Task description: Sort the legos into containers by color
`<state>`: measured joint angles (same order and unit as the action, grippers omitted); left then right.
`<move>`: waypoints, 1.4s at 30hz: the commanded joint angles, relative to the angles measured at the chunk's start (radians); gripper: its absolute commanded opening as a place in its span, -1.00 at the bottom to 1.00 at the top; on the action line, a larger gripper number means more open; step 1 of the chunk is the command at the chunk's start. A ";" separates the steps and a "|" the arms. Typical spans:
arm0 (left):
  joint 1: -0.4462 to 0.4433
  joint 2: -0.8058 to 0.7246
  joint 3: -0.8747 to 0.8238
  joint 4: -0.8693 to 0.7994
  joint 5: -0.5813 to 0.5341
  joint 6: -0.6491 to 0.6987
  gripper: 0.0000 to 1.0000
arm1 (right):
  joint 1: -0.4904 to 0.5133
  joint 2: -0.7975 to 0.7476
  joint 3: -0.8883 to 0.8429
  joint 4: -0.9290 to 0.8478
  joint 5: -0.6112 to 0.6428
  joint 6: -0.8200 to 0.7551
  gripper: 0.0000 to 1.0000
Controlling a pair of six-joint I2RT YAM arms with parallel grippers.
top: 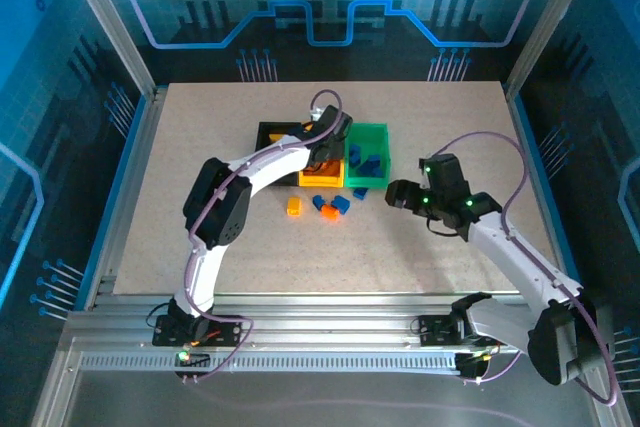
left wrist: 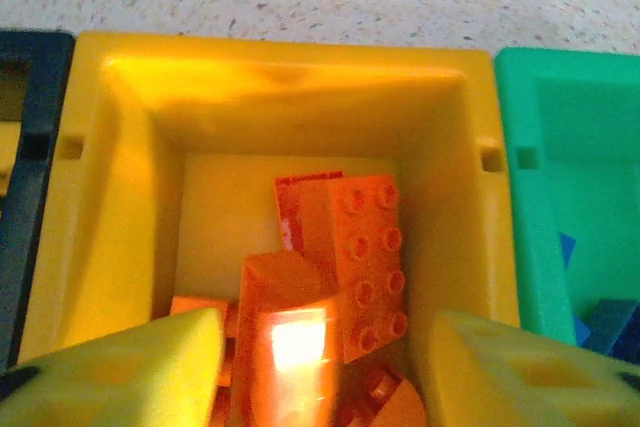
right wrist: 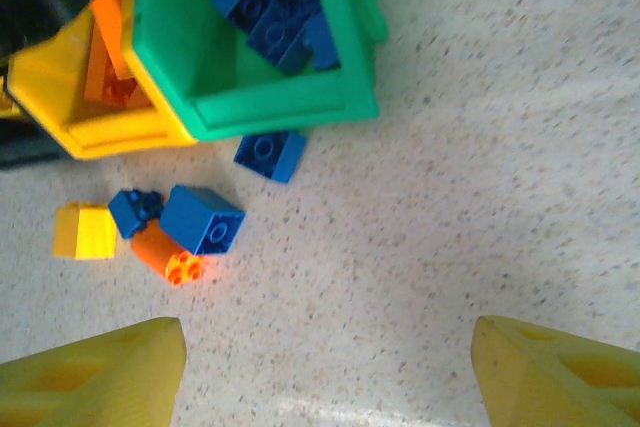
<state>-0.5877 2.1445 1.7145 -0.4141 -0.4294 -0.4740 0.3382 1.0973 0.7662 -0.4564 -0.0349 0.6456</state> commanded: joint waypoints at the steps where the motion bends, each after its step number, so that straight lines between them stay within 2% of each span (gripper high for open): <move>1: 0.005 -0.043 0.025 -0.050 0.028 -0.018 0.46 | 0.045 -0.019 -0.021 -0.008 -0.064 -0.039 0.55; 5: -0.010 -0.210 -0.094 0.039 0.091 -0.040 0.92 | 0.131 0.009 -0.015 0.028 -0.090 -0.081 0.53; 6: -0.018 -0.266 -0.136 0.064 0.110 -0.046 0.98 | 0.161 0.030 -0.003 0.040 -0.093 -0.095 0.49; 10: -0.057 -0.509 -0.345 0.149 0.166 -0.067 0.98 | 0.287 0.162 0.079 0.070 -0.062 -0.136 0.38; 15: -0.111 -0.806 -0.635 0.153 0.160 -0.090 0.98 | 0.387 0.384 0.232 0.099 -0.032 -0.175 0.37; 22: -0.126 -1.205 -0.990 0.102 0.130 -0.190 0.98 | 0.407 0.677 0.477 0.056 -0.001 -0.231 0.41; 25: -0.125 -1.326 -1.067 0.058 0.115 -0.222 0.98 | 0.415 0.758 0.561 0.022 0.012 -0.248 0.39; 32: -0.121 -1.451 -1.123 -0.030 0.061 -0.235 0.98 | 0.421 0.823 0.587 -0.037 0.110 -0.248 0.27; 42: -0.102 -1.462 -1.141 -0.045 0.038 -0.232 0.98 | 0.491 0.819 0.524 -0.073 0.178 -0.248 0.09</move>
<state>-0.6998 0.6891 0.5854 -0.4404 -0.3653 -0.7013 0.7982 1.9118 1.3090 -0.4858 0.1032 0.4049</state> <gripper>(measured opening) 0.989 0.545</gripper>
